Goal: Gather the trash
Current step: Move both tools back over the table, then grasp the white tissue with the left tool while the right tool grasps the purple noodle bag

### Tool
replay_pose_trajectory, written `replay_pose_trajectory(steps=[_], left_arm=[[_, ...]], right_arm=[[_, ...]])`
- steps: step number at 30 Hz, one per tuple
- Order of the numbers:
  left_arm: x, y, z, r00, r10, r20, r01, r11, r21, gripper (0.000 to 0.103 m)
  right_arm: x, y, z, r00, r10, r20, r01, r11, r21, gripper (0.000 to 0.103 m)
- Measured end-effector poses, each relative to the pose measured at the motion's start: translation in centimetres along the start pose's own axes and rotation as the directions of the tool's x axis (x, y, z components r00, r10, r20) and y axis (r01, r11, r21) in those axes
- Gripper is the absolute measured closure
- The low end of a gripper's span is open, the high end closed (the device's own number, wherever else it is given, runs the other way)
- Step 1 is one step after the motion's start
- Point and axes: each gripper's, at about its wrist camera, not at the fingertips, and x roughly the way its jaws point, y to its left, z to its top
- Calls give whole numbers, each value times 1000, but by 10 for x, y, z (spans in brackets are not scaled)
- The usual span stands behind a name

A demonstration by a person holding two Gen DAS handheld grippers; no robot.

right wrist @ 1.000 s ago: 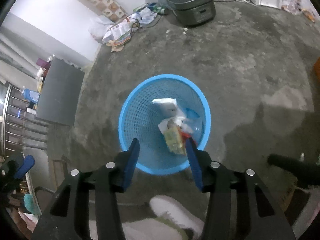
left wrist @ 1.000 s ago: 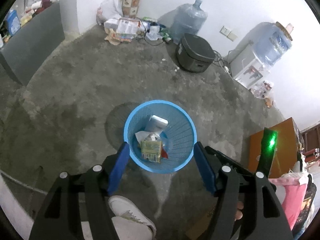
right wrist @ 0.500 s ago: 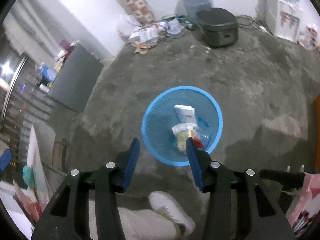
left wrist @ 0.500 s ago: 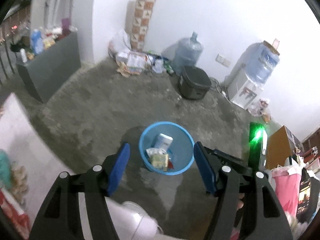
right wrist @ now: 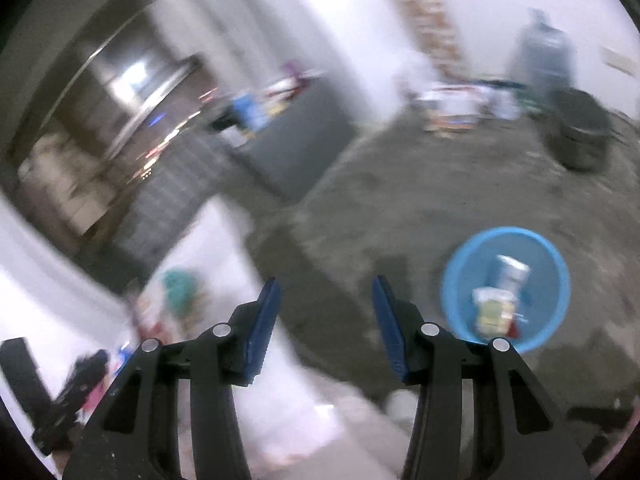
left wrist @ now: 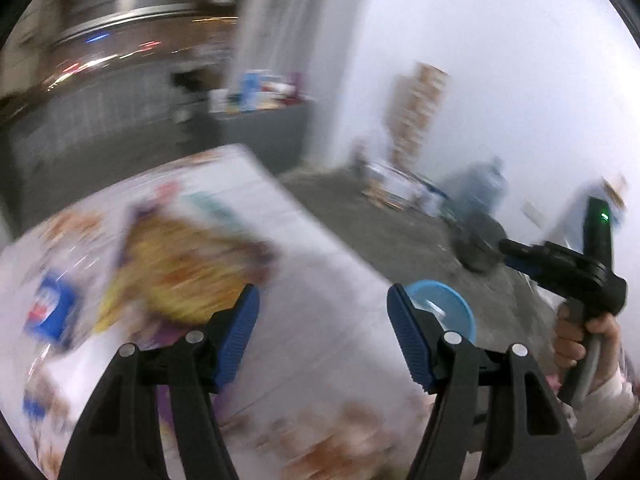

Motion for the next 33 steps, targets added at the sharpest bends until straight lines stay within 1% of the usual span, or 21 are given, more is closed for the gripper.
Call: replay_pose_trajectory(steps=[1,3,4,5,6,7,8,10,12,14,15,17,19,20,21,23,24,25,27,30,33], left_arm=[[-8,13,-4,1000,25,12,-25,999,-32,39],[-28,46,-16,995,91,45,-86,990,-107,39],[-37,63,-23,990,130,56,-121,982,-146,39],[-44,80,-28,984,165,62,-151,971,-184,39],[-50,92,-33,980,189,65,-171,962,-214,39],[-56,108,-41,974,216,67,-193,948,-255,39],[-59,117,-46,971,228,66,-202,940,-274,39],[-59,133,-58,969,239,56,-210,925,-316,46],[-62,143,-69,972,232,45,-204,918,-340,53],[-59,149,-81,976,216,34,-190,915,-356,58],[-57,152,-85,978,205,27,-183,917,-354,61],[-53,151,-85,981,192,26,-172,927,-334,62],[-54,147,-87,984,176,37,-159,948,-277,62],[-53,142,-88,985,166,45,-151,960,-236,62],[-51,140,-88,986,160,51,-146,967,-208,62],[-47,130,-87,987,151,61,-141,980,-141,61],[-43,125,-86,987,150,62,-142,984,-108,58],[-38,122,-85,987,149,59,-143,986,-89,55],[-26,115,-85,988,148,43,-147,989,-37,46],[-4,108,-85,987,158,11,-158,987,29,41],[20,107,-91,976,217,-26,-215,974,78,41]], right_arm=[[10,20,-1,998,49,-33,-50,998,-36,56],[23,46,-5,990,115,-82,-121,990,-75,59],[35,66,-8,980,156,-123,-169,980,-105,61],[41,79,-12,972,181,-150,-200,972,-122,63],[49,93,-15,961,209,-182,-235,962,-135,65],[61,113,-21,941,247,-232,-286,946,-152,67],[69,127,-26,926,268,-266,-317,935,-159,68],[90,159,-40,878,316,-359,-394,904,-168,69],[106,183,-54,847,323,-421,-428,885,-184,69],[127,209,-73,808,317,-496,-460,866,-197,70],[134,218,-80,797,310,-519,-467,861,-202,70],[149,232,-94,775,286,-564,-468,859,-207,70],[157,241,-101,756,284,-590,-474,859,-193,71],[157,245,-106,753,279,-596,-473,859,-195,71],[158,248,-107,754,273,-597,-470,860,-200,71],[152,256,-107,761,263,-593,-461,862,-210,72],[152,256,-106,767,260,-587,-456,864,-213,72],[151,256,-105,771,259,-582,-452,866,-212,72],[148,255,-99,785,259,-563,-441,872,-214,72],[143,247,-89,803,254,-538,-420,883,-209,72],[143,240,-86,818,253,-517,-402,894,-198,72]])
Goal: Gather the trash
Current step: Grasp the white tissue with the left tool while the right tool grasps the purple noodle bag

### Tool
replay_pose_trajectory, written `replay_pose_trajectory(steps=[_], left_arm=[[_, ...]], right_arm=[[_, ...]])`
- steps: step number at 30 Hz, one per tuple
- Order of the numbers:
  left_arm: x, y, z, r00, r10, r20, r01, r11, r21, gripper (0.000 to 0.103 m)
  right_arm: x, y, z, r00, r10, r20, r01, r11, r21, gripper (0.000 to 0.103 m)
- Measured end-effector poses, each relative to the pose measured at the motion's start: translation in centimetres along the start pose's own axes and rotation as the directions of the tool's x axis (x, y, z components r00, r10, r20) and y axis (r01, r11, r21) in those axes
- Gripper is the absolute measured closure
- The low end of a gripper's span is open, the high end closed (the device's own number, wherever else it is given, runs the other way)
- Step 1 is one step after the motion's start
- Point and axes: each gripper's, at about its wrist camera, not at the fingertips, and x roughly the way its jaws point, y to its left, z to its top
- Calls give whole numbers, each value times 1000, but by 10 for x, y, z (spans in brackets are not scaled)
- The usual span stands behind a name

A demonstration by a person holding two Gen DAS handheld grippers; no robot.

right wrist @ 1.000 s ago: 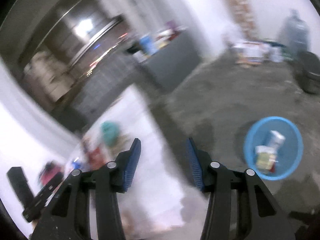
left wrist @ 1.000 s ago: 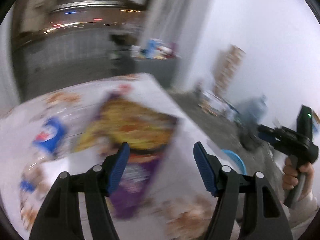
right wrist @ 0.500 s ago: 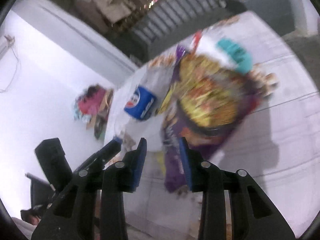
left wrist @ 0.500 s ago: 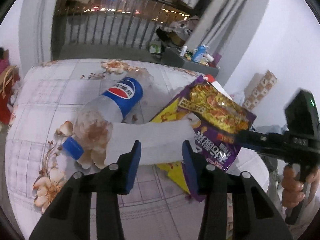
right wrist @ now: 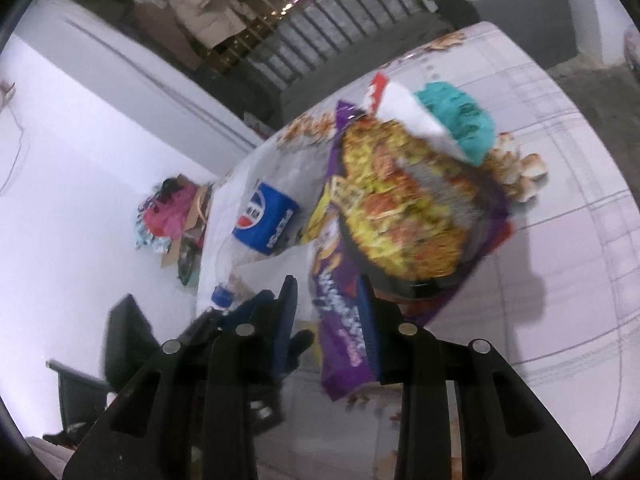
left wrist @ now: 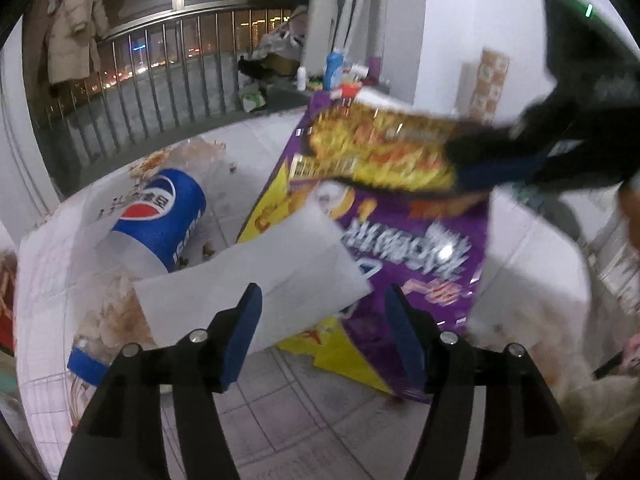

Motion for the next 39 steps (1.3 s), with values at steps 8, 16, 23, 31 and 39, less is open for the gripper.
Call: replay_pose_trajectory(steps=[8,16,23,31,39], left_arm=[[20,24,-4,997,-58,-46,51,988,-149,87],[2,39,5,997,-76,24,79,976,-205,101],[-22,44,31,988,-98,121,123,966,-225,101],[0,42,43,989,-111,93,130,962,-238,101],[23,42,31,989,-148,30,151,948,-281,101]], right_arm=[[-31,-21,3,996,-30,78,28,999,27,72],[-60,-53,15,981,-47,188,26,994,109,72],[-65,-84,20,976,-15,217,-29,979,200,72],[-38,-81,1,984,110,138,-138,967,216,60],[6,-72,-31,979,202,3,-196,948,249,59]])
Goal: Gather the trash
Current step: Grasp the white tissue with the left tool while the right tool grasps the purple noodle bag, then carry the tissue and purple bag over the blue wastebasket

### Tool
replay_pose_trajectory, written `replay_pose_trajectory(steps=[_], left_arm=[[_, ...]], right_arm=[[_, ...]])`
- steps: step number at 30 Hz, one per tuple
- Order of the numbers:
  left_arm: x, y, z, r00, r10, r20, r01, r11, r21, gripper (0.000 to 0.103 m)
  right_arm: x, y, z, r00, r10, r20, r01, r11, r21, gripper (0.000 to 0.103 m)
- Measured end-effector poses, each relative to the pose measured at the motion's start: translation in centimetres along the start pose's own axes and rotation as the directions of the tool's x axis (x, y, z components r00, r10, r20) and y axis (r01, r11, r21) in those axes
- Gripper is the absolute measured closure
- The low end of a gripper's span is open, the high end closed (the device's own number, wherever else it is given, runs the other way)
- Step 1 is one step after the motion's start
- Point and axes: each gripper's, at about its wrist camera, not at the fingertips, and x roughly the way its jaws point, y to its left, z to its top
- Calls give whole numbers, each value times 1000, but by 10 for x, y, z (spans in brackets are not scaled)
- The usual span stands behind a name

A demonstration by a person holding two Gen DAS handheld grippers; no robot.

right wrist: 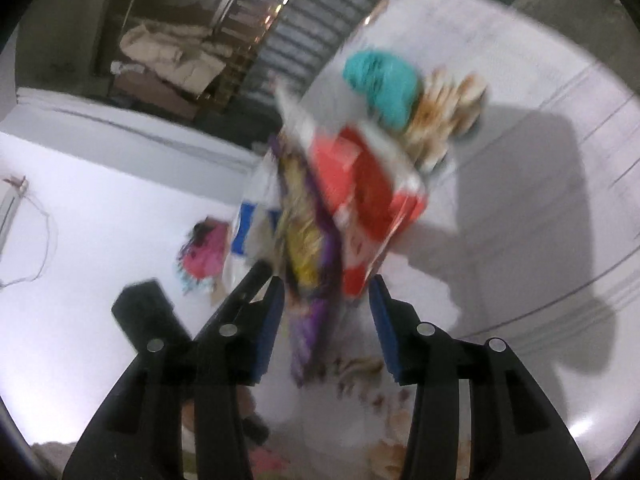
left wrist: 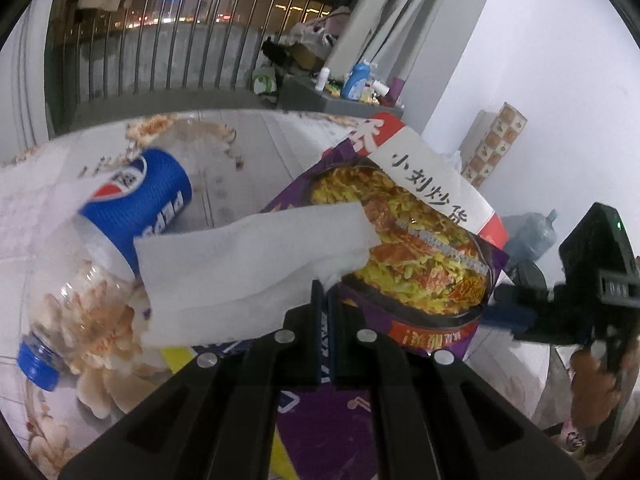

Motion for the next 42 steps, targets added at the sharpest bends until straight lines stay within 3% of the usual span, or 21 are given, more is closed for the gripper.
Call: replay_pose_trajectory(steps=[7,14,20,30,36,39,42], left_arm=[[6,1,-8,1000,-2,-22,2,1000,-12,101],[9,1,-15,999,-1,-36,1,1000,-8,101],[0,-2,-15,1000,4,-15,-4,1000,7,101],[-56,-15,4,995,13,104,-18,998,54,101],[-92,-40,21,982,-26,186,3,992,123,101],[-100,-62,34,975,-79,207,44,985,170,101],[-95,-93,47,968,-170,184,129,968,216,101]], right_arm=[[28,-3,-8,998,-31,-58,33,999,30,72],[19,7,-11,999,-40,-14,40,999,-23,96],[13,25,-12,998,-50,37,54,992,-113,102],[-17,53,-13,993,91,75,-73,975,-211,103],[-71,62,-11,968,184,168,-137,957,-257,103],[-106,63,-14,945,200,258,-129,954,-270,103],[-153,48,-21,911,185,369,-91,962,-258,103]])
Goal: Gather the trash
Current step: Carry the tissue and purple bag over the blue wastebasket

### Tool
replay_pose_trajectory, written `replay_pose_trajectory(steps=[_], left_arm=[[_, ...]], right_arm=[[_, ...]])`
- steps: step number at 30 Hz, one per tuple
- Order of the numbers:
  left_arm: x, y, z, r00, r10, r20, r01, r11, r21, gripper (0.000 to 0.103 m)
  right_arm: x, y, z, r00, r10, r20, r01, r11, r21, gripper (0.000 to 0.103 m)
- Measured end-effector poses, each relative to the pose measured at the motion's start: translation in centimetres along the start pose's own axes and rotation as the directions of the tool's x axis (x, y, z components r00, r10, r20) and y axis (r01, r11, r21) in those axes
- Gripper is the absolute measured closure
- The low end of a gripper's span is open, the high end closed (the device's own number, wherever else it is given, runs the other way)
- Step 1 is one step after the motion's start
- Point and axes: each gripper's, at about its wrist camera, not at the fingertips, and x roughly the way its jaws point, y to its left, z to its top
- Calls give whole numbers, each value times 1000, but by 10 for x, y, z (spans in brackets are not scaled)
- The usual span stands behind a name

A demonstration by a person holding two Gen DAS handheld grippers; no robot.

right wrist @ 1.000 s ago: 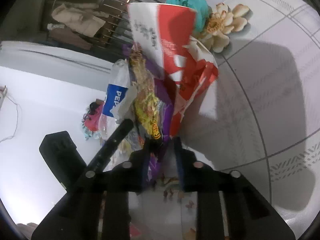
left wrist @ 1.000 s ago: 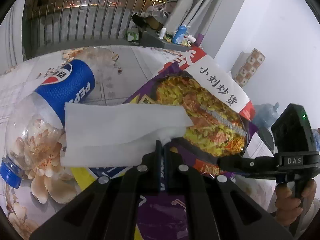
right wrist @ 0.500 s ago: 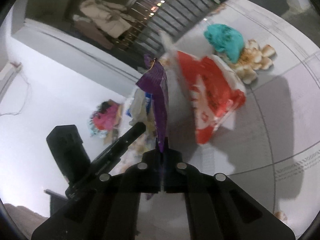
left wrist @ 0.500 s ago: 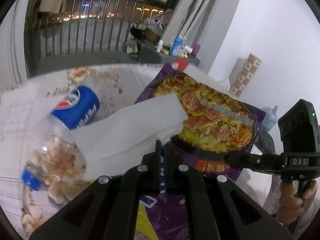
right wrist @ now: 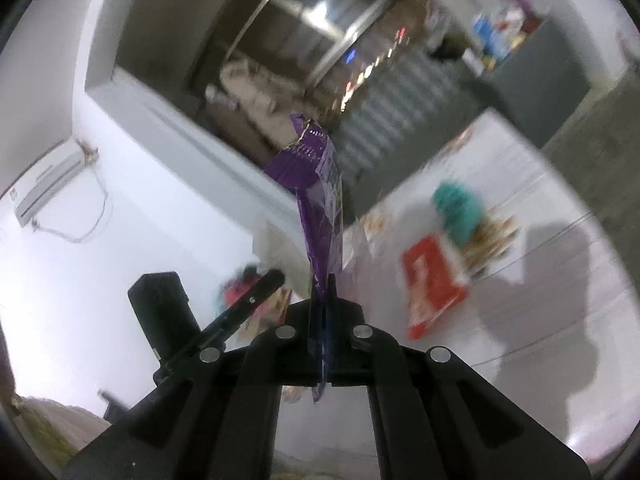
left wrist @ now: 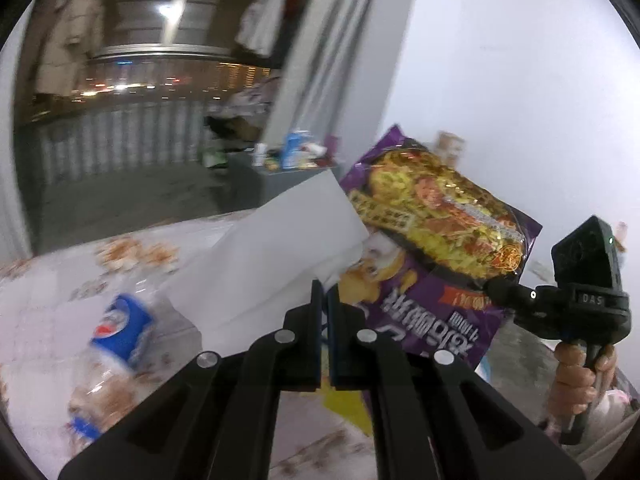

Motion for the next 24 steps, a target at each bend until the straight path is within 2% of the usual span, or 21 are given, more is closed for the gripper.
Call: replay_pose_trajectory(steps=[3,6,7,8,9,11,12,13,15,17,18,19,21,23,24], left_arm=[[18,-26,14,995,-99,-17,99,995,30,101],[50,-66,22,977,-206,-61,210,974,79,101],[68,-85,22,962,-256,-96,264,961,85,101],[79,-97,23,952,-283,-118,294,952,84,101],[96,-114,22,933,-324,-154,339,937,81,101],[123,-142,18,903,-376,-209,398,914,78,101],[141,-162,16,881,-404,-247,433,898,74,101],[155,-178,14,858,-429,-281,464,883,68,101],[177,-204,9,832,-445,-332,492,868,66,101],[201,-229,3,798,-459,-389,520,852,60,101],[210,-237,2,788,-459,-411,526,848,60,101],[218,-248,0,783,-450,-429,528,846,76,101],[217,-259,-6,785,-440,-436,527,844,99,101],[209,-258,-10,790,-422,-444,517,848,114,101],[204,-251,-11,799,-402,-448,498,859,119,101]], right_arm=[[-56,-14,4,990,-80,117,78,997,22,103],[-111,-35,1,957,-179,227,163,983,85,103],[-129,-42,-2,940,-220,259,197,974,111,103],[-146,-51,-7,920,-266,287,234,962,142,103],[-157,-59,-10,901,-307,307,265,949,169,103],[-190,-75,-19,848,-404,344,338,911,236,103],[-199,-81,-23,824,-442,354,368,893,258,103],[-215,-90,-27,786,-500,364,414,863,291,103],[-230,-103,-30,730,-574,370,470,815,339,103],[-234,-113,-34,691,-619,372,499,782,373,103],[-240,-121,-36,677,-636,370,504,768,396,103],[-245,-126,-37,670,-644,369,505,760,409,103],[-249,-137,-38,657,-663,359,512,742,433,103],[-241,-140,-41,662,-663,349,510,740,440,103],[-238,-146,-42,672,-658,341,503,743,442,103]])
